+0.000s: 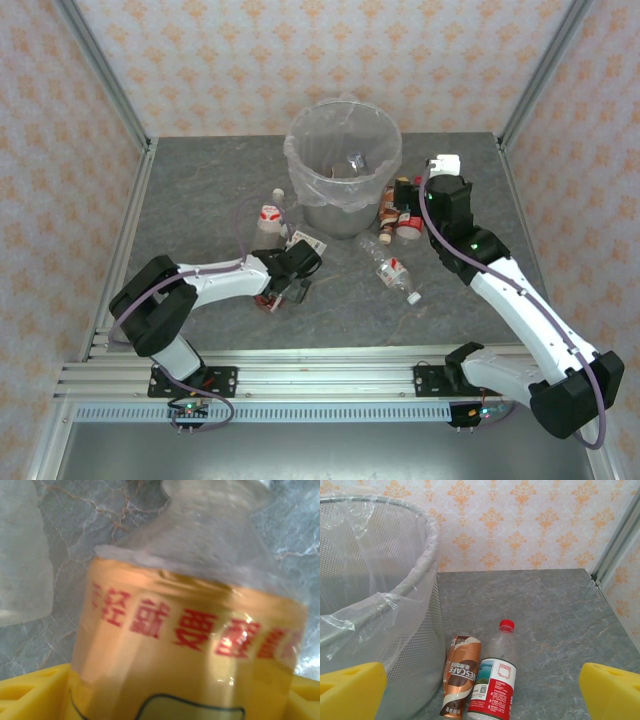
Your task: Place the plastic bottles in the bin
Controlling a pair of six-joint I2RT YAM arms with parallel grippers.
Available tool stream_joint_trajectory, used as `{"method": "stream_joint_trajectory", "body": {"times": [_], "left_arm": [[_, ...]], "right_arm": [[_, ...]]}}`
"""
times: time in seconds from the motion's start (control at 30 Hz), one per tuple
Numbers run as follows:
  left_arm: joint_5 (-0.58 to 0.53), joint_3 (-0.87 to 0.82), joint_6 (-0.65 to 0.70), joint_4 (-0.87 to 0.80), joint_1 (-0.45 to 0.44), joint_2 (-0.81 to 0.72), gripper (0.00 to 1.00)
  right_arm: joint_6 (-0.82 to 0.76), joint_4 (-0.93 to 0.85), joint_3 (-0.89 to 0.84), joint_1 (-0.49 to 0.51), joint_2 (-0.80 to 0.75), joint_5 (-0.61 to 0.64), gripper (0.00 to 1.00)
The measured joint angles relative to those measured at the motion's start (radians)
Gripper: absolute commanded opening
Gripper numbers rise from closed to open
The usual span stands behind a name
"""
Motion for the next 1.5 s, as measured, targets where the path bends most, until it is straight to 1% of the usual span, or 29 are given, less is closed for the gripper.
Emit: {"method": "stream_joint_trajectory", "body": {"times": [0.07,0.17,0.3,0.43,0.53,0.7,0.93,1.4,1.5], "left_arm": [[0.000,0.000,-0.006,-0.003,-0.004,0.000,0.77],[0.000,0.000,-0.016,-0.003,-0.004,-0.001,0.73],[-0.002,-0.004,-0.019,-0.003,-0.004,-0.005,0.70],[-0.019,-0.014,-0.027,-0.003,-0.004,-0.026,0.65],[-0.028,-0.021,-0.034,0.002,-0.004,-0.049,0.63],[-0.027,-0.044,-0.042,0.015,-0.004,-0.086,0.61],[-0.028,-0.089,-0.050,0.043,-0.004,-0.154,0.61],[-0.014,-0.201,-0.062,0.127,-0.003,-0.428,0.60],[0.008,-0.202,-0.070,0.136,0.021,-0.468,0.59]], "right_arm": [[0.000,0.008,-0.002,0.000,0.000,0.000,0.99],[0.000,0.026,-0.003,0.000,0.010,0.000,0.99],[0.000,0.042,-0.003,0.000,0.039,-0.001,0.99],[0.000,0.052,-0.003,0.000,0.055,-0.001,0.99],[0.000,0.064,-0.003,0.000,0.064,-0.001,0.99],[0.000,0.092,-0.003,0.000,0.079,0.000,0.99],[0.000,0.126,-0.003,0.000,0.095,0.000,0.99],[0.000,0.230,-0.005,0.000,0.114,0.008,0.99],[0.001,0.237,-0.008,0.000,0.114,0.010,0.99]]}}
